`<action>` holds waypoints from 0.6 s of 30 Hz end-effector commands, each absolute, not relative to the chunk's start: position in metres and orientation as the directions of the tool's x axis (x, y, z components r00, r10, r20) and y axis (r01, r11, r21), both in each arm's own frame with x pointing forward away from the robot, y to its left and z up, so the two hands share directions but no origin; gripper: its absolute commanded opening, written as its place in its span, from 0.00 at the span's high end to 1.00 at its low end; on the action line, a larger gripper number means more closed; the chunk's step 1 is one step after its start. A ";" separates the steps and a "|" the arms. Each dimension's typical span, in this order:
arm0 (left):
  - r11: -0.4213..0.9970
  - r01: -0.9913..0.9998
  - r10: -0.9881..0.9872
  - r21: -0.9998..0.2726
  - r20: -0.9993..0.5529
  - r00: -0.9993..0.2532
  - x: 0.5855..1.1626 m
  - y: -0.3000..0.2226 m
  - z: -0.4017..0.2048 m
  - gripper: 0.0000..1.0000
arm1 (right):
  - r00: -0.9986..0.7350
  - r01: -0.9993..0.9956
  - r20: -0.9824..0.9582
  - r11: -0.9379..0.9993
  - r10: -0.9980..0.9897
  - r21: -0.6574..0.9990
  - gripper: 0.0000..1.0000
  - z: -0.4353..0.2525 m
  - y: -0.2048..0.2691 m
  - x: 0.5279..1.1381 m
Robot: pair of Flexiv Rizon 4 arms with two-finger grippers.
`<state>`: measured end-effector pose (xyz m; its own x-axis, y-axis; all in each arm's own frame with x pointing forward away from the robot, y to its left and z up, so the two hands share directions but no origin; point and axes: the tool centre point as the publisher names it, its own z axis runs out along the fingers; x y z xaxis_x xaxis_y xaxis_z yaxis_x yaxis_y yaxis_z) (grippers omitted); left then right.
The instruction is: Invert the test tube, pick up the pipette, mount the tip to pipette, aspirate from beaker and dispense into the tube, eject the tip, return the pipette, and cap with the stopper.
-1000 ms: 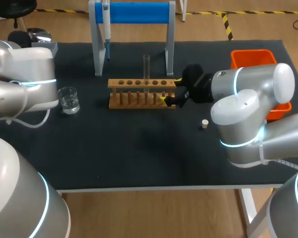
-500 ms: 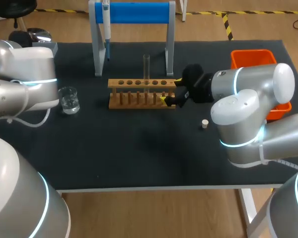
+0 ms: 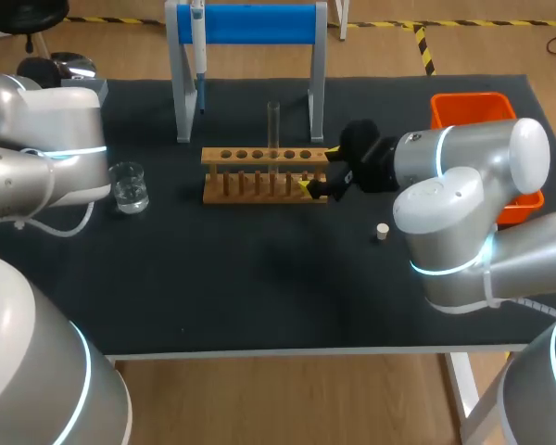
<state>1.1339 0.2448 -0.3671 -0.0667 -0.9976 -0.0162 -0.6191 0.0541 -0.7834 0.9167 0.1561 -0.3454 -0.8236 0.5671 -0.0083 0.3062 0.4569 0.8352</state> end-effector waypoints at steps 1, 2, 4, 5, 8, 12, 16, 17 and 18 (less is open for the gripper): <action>0.055 -0.617 -0.998 -0.785 -0.018 -0.065 1.138 0.245 -0.371 0.70 | -0.824 0.307 -0.007 0.457 0.566 0.835 0.00 -0.345 0.156 0.917; 0.055 -0.617 -0.998 -0.785 -0.019 -0.065 1.138 0.246 -0.371 0.70 | -0.824 0.307 -0.007 0.457 0.566 0.835 0.00 -0.345 0.156 0.917; 0.055 -0.617 -0.998 -0.785 -0.019 -0.065 1.138 0.246 -0.372 0.70 | -0.824 0.307 -0.007 0.457 0.566 0.835 0.00 -0.345 0.156 0.917; 0.055 -0.617 -0.998 -0.785 -0.019 -0.065 1.138 0.246 -0.372 0.71 | -0.824 0.307 -0.007 0.457 0.566 0.835 0.00 -0.345 0.156 0.917; 0.055 -0.617 -0.998 -0.785 -0.019 -0.065 1.139 0.246 -0.372 0.72 | -0.824 0.307 -0.007 0.457 0.566 0.835 0.00 -0.345 0.156 0.917; 0.057 -0.618 -0.998 -0.784 -0.020 -0.066 1.139 0.247 -0.372 0.81 | -0.824 0.307 -0.007 0.457 0.566 0.835 0.00 -0.345 0.156 0.917; 0.058 -0.619 -0.998 -0.783 -0.021 -0.067 1.139 0.247 -0.373 0.88 | -0.824 0.307 -0.007 0.457 0.566 0.835 0.00 -0.345 0.156 0.917; 0.059 -0.619 -0.998 -0.783 -0.022 -0.067 1.139 0.247 -0.373 0.89 | -0.824 0.307 -0.007 0.457 0.566 0.835 0.00 -0.345 0.156 0.917; 0.059 -0.620 -0.997 -0.783 -0.022 -0.067 1.139 0.247 -0.373 0.91 | -0.824 0.307 -0.007 0.457 0.566 0.835 0.00 -0.345 0.156 0.917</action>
